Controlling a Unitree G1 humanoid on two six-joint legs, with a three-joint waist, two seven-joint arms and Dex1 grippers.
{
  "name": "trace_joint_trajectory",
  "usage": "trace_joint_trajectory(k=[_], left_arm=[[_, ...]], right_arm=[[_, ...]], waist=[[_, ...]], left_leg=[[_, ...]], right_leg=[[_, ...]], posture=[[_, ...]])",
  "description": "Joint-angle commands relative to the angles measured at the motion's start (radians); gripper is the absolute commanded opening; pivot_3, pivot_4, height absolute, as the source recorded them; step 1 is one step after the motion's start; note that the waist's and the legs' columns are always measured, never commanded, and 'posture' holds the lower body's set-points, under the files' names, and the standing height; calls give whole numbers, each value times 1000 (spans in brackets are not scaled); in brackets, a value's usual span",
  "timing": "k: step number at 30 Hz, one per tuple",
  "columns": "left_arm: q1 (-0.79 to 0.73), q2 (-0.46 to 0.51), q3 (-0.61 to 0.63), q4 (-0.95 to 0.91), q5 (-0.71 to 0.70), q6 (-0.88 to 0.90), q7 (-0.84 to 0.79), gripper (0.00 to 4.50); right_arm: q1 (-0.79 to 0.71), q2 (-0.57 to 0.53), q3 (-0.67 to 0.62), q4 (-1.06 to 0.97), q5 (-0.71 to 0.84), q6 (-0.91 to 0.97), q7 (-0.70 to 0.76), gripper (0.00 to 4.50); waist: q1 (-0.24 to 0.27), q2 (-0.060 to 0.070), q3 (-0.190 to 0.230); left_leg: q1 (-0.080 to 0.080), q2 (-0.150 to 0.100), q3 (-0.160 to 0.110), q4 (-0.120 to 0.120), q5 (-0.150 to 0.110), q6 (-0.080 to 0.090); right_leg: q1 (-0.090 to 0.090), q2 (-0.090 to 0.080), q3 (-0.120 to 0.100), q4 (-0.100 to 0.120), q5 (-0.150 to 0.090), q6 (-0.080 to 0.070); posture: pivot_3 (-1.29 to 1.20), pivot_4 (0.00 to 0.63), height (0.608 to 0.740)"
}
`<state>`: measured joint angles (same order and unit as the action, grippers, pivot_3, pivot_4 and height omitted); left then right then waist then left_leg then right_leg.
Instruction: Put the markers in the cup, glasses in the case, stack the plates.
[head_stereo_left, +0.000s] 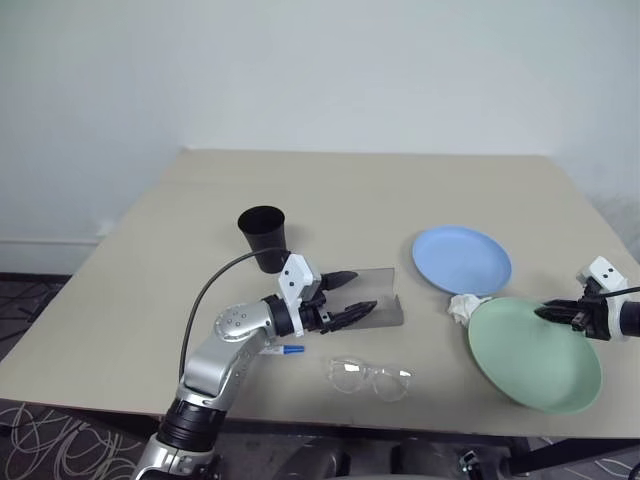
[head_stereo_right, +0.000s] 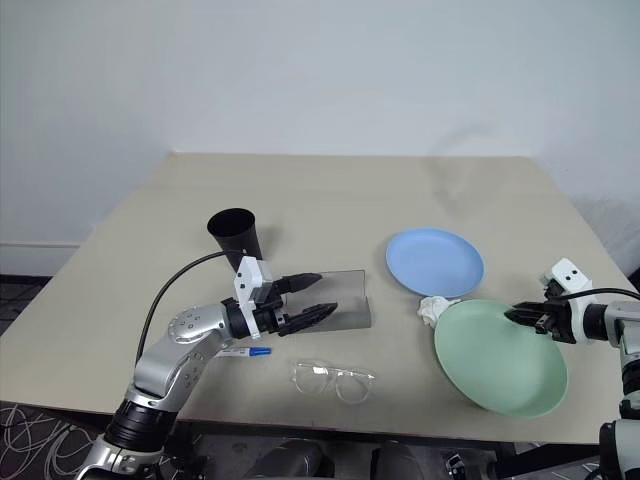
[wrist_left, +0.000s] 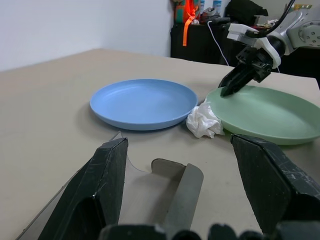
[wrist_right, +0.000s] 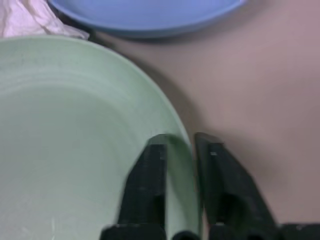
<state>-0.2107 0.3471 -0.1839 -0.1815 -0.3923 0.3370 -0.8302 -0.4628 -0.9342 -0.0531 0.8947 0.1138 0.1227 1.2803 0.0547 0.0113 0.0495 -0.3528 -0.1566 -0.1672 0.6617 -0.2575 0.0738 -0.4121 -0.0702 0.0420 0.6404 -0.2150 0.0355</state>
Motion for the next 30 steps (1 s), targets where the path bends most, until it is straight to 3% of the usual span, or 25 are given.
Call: trace_joint_trajectory(k=[1,14,22,30], left_arm=[[-27,2,15,-17,-1,-17,-3,3469],[-28,2,13,-14,2,-19,-4,3469],[-32,0,13,-9,-1,-21,-9,3469],[-37,-2,12,0,1,-24,-15,3469]], right_arm=[[-29,-18,-11,8,-8,-17,-8,36],[-43,-13,-12,26,-1,-26,4,36],[-45,-16,-41,-64,86,86,167,36],[-83,9,-59,-173,151,192,208,36]], waist=[[-3,-1,0],[-4,-1,1],[-9,-1,1],[-8,-1,1]], left_leg=[[1,0,0,0,0,0],[7,8,16,1,-1,2],[8,11,19,0,-3,2],[8,11,20,1,-6,3]], right_leg=[[1,0,0,0,0,0],[5,0,2,0,0,0],[4,0,2,0,0,0],[3,0,2,-1,0,0]], posture=[[0,0,740],[0,0,740],[0,0,740],[0,0,740]])
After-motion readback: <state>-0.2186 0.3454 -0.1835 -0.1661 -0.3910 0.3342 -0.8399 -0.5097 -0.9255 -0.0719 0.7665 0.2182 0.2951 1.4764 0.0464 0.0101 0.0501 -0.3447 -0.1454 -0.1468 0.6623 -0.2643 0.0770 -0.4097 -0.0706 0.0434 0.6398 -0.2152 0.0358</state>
